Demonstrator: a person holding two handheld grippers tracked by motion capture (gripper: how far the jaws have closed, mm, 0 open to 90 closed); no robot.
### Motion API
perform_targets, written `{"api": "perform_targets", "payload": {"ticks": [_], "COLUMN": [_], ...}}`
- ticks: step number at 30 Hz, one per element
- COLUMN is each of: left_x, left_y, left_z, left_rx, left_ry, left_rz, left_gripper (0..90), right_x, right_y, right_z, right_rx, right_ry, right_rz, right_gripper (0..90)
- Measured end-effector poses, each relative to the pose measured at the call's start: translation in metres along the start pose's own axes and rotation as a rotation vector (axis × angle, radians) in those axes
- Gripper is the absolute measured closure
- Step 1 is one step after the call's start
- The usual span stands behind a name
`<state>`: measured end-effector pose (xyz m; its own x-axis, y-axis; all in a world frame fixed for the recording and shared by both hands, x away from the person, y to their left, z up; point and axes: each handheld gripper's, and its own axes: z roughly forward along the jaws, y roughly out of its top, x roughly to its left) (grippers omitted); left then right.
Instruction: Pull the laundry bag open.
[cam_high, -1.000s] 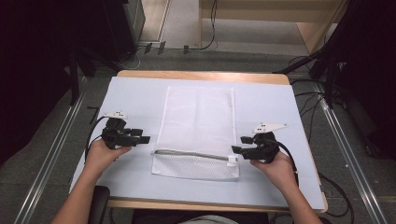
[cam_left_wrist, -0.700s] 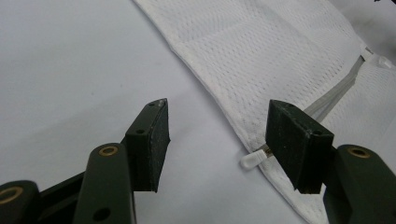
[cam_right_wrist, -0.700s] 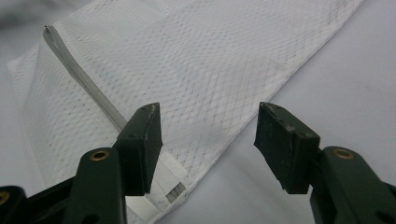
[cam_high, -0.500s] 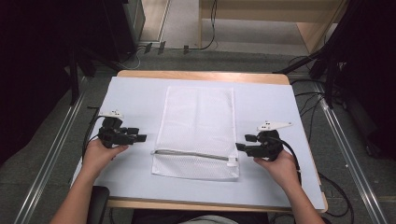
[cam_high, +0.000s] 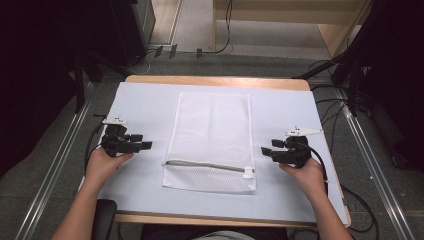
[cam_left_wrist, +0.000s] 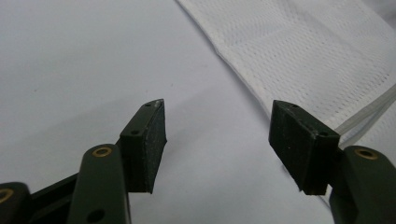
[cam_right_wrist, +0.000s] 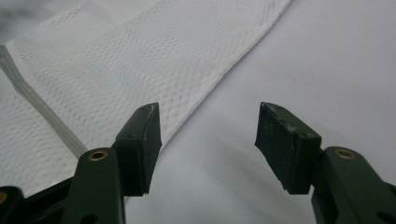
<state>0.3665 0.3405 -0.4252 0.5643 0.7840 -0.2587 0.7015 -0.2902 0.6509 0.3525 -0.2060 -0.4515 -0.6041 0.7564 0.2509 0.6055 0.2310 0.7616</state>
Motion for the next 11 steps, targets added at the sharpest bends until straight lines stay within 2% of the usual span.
{"api": "perform_targets", "payload": {"ticks": [11], "left_x": [0.0024], "left_y": [-0.0005], "left_z": [0.0044], "left_rx": [0.002], "left_ry": [0.02], "left_rz": [-0.007], "left_gripper": [30.4], "right_x": [-0.0061], "right_y": [-0.0015], "right_z": [0.0009], "right_rx": [-0.007], "right_ry": [-0.029], "right_rz": [0.003], "right_gripper": [37.9]}}
